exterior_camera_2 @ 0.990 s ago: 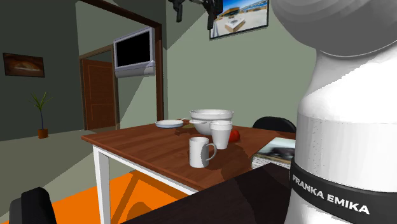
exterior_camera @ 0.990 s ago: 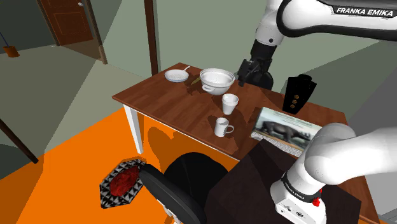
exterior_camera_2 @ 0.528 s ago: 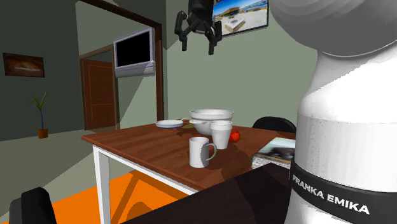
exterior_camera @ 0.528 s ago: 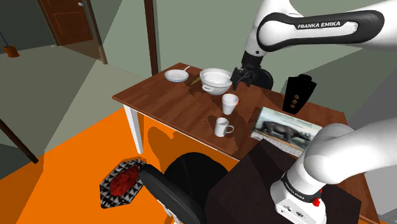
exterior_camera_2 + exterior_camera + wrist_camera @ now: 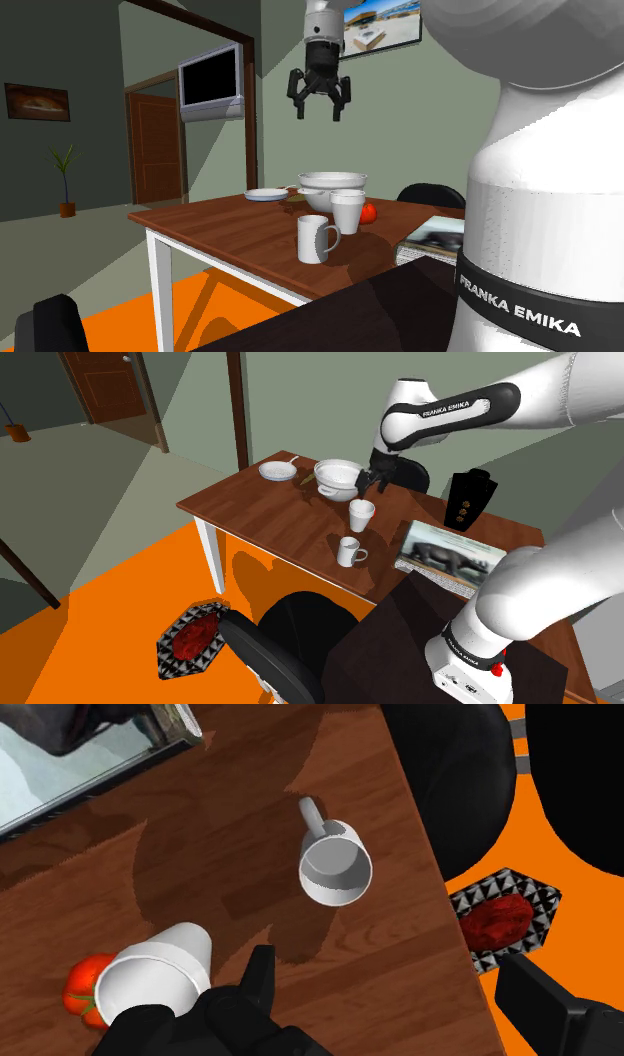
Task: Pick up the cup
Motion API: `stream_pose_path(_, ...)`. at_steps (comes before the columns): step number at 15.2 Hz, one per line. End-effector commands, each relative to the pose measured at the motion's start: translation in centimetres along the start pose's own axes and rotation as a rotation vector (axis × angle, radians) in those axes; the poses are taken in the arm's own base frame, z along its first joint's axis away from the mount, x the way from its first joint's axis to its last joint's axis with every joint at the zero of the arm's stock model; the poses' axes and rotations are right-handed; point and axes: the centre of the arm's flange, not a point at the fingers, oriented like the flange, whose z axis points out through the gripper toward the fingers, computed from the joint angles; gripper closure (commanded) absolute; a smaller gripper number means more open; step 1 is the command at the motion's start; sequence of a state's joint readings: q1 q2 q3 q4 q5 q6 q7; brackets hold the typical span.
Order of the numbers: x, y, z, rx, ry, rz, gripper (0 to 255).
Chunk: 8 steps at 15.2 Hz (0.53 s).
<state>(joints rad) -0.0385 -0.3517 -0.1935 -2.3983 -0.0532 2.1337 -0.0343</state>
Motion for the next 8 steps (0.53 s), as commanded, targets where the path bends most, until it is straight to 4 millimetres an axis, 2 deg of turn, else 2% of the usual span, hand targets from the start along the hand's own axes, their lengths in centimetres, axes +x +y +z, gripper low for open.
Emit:
stream_pose_path(1, 1.7, 1.2, 2.0, -0.004, 0.000, 0.001, 0)
stream_pose_path(8, 6.9, 5.5, 8.2, -0.018, -0.003, 0.006, 0)
